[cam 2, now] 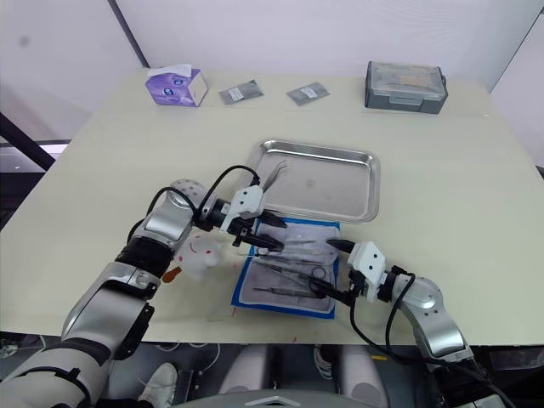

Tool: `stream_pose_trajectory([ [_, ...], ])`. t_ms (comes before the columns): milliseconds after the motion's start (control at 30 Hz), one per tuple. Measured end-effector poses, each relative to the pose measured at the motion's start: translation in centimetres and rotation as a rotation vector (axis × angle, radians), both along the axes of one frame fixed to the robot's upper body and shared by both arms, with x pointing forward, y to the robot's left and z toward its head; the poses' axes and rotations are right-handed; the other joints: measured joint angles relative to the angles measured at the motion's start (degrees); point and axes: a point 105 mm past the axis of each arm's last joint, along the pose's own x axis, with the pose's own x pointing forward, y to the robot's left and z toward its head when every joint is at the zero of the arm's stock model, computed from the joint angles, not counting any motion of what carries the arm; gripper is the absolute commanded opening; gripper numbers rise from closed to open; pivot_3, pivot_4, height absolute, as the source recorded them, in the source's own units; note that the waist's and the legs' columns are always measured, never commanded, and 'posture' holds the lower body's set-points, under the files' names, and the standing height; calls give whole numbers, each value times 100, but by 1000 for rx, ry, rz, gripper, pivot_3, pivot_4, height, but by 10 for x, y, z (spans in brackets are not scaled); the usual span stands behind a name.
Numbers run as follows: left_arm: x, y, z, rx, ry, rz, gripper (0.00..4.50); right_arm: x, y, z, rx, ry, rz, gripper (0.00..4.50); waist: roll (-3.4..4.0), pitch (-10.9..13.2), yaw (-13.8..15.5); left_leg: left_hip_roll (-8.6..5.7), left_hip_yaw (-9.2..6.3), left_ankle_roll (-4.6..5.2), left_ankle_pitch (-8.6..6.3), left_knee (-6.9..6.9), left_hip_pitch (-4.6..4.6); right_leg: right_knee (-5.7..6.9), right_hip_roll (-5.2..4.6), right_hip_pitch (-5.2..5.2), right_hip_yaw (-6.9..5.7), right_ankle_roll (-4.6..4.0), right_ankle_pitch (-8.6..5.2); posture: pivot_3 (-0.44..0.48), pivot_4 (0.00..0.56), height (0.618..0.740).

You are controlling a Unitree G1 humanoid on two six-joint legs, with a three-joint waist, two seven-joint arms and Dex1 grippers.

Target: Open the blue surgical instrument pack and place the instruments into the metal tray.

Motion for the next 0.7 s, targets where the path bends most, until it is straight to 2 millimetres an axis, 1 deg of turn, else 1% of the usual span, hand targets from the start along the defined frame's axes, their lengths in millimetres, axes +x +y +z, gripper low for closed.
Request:
stream_pose_trajectory([
  [100,3,-2,1,26,-40,-13,2371,0,0,0,2,2,-1,4500,1,-6,-4,0,1,0,0,0,6,0,0,6,1,0,0,0,150,740],
  [333,4,-1,1,22,-25,-8,2371,1,1,-1,1,2,-1,4500,0,-11,-7,1,0,1,0,0,6,1,3,7,0,-1,1,0,150,740],
  [533,-5,-1,0,13,48,-15,2371,2,2,0,3,-3,1,4500,0,-11,-20,3,0,0,0,0,6,1,4,6,1,-1,1,0,150,740],
  [600,-6,-1,0,15,49,-15,1854,2,2,1,4,-4,1,4500,0,-11,-21,3,0,0,0,0,6,1,4,6,1,-1,1,0,150,740],
  [667,-6,-1,0,15,50,-14,1061,2,2,1,4,-5,1,4500,0,-11,-23,3,0,0,0,0,6,1,4,6,1,-2,1,0,150,740],
  [700,-6,-1,0,15,51,-13,574,2,2,1,5,-5,1,4500,0,-11,-23,3,0,0,0,0,6,1,4,6,1,-1,1,0,150,740],
])
